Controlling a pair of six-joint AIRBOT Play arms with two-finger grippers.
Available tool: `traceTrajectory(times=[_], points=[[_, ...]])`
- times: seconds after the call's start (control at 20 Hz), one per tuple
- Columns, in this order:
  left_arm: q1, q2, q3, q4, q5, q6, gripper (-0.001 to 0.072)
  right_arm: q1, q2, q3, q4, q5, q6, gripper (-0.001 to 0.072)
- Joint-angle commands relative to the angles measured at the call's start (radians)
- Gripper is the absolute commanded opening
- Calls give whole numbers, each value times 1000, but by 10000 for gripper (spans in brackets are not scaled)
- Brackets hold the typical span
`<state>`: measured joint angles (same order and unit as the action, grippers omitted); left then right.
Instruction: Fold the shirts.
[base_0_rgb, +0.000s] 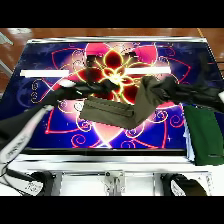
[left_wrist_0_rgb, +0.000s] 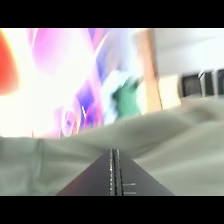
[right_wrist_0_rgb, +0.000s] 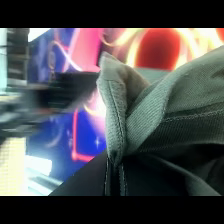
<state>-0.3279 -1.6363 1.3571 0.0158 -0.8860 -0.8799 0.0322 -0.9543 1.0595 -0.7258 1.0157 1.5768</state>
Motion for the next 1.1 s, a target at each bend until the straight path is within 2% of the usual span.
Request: traceTrajectory(times=[0.0, 0.25, 0.35, 0.4, 0.45, 0.5, 0.55, 0.65, 0.75, 0.85, 1.05], points=[[250, 228, 1, -9, -156, 112, 38, 291, -110, 1, -27, -383, 36, 59], [510, 489, 0, -8, -309, 109, 39, 626, -504, 21, 202, -775, 27, 59], [555, 536, 0, -8, -350, 109, 39, 683, -655, 100, 321, -791, 26, 59], [564, 547, 0, -8, -354, 109, 39, 700, -713, 153, 352, -785, 26, 87], [565, 548, 0, -8, -356, 108, 38, 713, -762, 212, 367, -785, 27, 257], [563, 544, 0, -8, -358, 108, 39, 716, -791, 257, 381, -785, 26, 532], [559, 539, 0, -8, -358, 105, 39, 714, -800, 292, 375, -779, 15, 602], [556, 532, 0, -8, -359, 98, 39, 678, -773, 312, 368, -736, -44, 602], [556, 527, 0, -8, -359, 98, 39, 598, -720, 312, 262, -584, -59, 602], [556, 523, 0, -3, -358, 98, 38, 481, -657, 311, 67, -332, -47, 602], [556, 523, 0, 71, -368, 98, 39, 241, -567, 310, -515, 298, 161, 602]])
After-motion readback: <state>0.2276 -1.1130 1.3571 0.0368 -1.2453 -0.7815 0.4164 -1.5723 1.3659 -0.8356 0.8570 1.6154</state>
